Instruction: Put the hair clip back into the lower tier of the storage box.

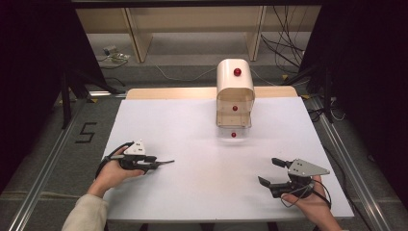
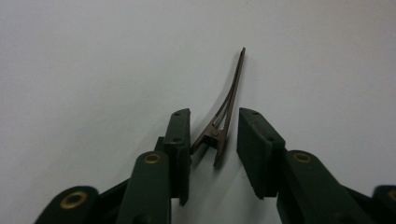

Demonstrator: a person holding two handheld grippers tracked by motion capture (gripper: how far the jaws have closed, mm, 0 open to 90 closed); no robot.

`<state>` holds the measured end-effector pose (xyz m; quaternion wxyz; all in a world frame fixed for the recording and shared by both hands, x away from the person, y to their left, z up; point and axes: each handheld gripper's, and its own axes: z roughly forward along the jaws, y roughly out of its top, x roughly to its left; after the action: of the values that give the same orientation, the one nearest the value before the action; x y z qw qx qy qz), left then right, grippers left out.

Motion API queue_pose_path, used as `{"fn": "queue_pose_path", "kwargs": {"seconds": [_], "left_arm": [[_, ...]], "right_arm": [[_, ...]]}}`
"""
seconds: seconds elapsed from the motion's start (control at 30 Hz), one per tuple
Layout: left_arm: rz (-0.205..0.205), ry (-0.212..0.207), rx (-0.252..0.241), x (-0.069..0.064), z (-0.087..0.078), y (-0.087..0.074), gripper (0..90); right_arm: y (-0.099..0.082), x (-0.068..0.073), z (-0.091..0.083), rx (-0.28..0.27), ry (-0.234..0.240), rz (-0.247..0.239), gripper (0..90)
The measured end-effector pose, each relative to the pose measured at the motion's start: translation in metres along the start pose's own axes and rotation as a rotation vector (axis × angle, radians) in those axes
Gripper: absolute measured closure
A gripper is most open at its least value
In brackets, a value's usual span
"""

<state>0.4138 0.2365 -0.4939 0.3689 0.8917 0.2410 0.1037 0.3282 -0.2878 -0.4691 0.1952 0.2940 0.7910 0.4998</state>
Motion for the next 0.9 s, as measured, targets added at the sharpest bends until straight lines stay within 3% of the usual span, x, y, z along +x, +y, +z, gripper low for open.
{"fn": "queue_pose_path", "kwargs": {"seconds": [0.17,0.4,0.9], "left_arm": [[0.021,-0.007,0.005,-0.0024,-0.0001,0.0007,74.8],[0.044,0.012,0.014,-0.0058,-0.0003,0.0026,75.7],[0.007,0.001,-0.008,-0.0067,-0.0025,0.0056,76.1]], "right_arm": [[0.0,0.0003,-0.0002,-0.003,0.001,0.002,16.1],[0.0001,0.0001,-0.0005,0.003,-0.002,0.003,16.1],[0.0001,0.0,-0.0007,0.003,-0.003,0.003,16.1]]}}
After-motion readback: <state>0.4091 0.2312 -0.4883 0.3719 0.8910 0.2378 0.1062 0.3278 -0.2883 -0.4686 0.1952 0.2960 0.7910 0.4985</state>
